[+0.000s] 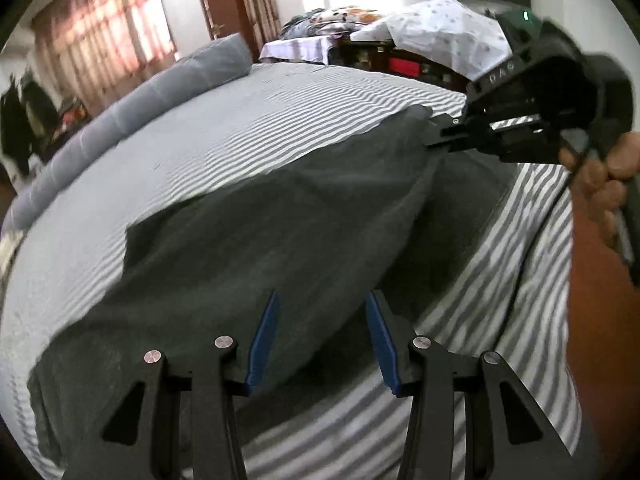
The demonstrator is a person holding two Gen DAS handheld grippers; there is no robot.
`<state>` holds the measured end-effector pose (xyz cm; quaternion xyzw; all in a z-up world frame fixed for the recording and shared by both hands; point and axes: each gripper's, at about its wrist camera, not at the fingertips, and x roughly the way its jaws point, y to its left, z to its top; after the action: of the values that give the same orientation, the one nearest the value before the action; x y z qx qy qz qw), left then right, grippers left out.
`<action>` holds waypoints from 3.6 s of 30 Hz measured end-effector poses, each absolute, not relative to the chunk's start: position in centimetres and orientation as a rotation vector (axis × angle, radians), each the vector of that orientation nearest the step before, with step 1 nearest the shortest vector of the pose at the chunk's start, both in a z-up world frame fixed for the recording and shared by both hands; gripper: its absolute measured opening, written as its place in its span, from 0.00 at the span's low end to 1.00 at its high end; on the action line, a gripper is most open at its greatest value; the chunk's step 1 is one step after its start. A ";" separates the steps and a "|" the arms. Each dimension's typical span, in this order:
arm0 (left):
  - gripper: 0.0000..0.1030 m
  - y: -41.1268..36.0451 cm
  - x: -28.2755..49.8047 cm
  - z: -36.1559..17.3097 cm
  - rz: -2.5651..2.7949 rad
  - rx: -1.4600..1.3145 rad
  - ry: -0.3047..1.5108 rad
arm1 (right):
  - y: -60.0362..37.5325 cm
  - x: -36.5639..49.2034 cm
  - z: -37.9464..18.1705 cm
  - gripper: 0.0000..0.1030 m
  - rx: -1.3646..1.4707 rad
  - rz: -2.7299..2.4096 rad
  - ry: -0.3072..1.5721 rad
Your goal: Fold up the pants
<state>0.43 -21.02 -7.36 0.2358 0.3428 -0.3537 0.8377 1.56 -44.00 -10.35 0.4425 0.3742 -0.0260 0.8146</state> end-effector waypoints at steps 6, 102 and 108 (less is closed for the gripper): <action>0.43 -26.7 1.2 -8.4 -0.757 0.579 0.685 | -44.6 0.9 -11.3 0.06 0.995 -0.033 0.782; 0.03 -28.1 3.9 -10.8 -0.848 0.576 0.750 | -53.3 12.8 -13.4 0.34 1.100 0.001 0.690; 0.03 -28.2 4.7 -10.8 -0.847 0.563 0.768 | -53.2 12.3 -12.9 0.34 1.080 0.013 0.684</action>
<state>4.75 -28.24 -10.80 0.2626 0.3587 -0.3955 0.8037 12.30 -53.16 -12.88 0.5039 0.3191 0.0060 0.8026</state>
